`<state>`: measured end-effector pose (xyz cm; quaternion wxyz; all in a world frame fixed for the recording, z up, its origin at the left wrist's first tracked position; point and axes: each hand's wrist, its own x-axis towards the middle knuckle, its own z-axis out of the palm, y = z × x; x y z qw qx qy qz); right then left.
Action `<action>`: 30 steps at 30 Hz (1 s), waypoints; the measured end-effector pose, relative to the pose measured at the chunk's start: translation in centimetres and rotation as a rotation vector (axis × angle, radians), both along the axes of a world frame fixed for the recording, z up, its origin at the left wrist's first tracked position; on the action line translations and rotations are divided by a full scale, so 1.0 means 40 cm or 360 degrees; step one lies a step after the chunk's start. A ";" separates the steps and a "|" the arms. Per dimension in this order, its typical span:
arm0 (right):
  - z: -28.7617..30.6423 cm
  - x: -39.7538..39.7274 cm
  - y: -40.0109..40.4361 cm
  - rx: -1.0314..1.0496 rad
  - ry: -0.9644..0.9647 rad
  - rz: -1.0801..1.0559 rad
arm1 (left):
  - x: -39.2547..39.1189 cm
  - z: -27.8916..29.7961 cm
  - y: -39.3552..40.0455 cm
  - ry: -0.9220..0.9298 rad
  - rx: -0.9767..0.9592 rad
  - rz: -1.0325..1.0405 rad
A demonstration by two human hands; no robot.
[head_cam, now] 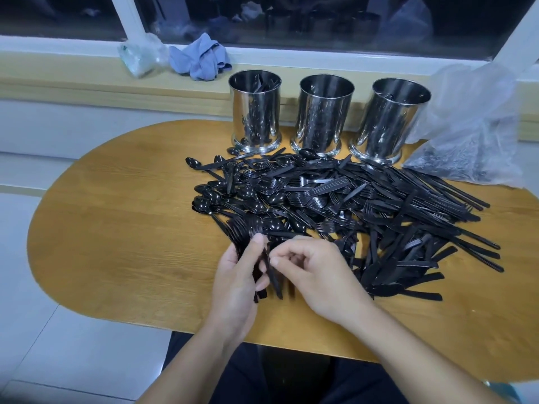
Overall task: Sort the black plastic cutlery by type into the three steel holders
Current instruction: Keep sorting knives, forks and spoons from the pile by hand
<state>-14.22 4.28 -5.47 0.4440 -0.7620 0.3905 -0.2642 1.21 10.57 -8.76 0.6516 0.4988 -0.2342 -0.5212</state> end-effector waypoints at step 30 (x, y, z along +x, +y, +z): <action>-0.075 -0.064 -0.098 -0.1050 0.0804 -0.0378 | 0.093 -0.009 -0.011 0.0410 0.0009 0.0205</action>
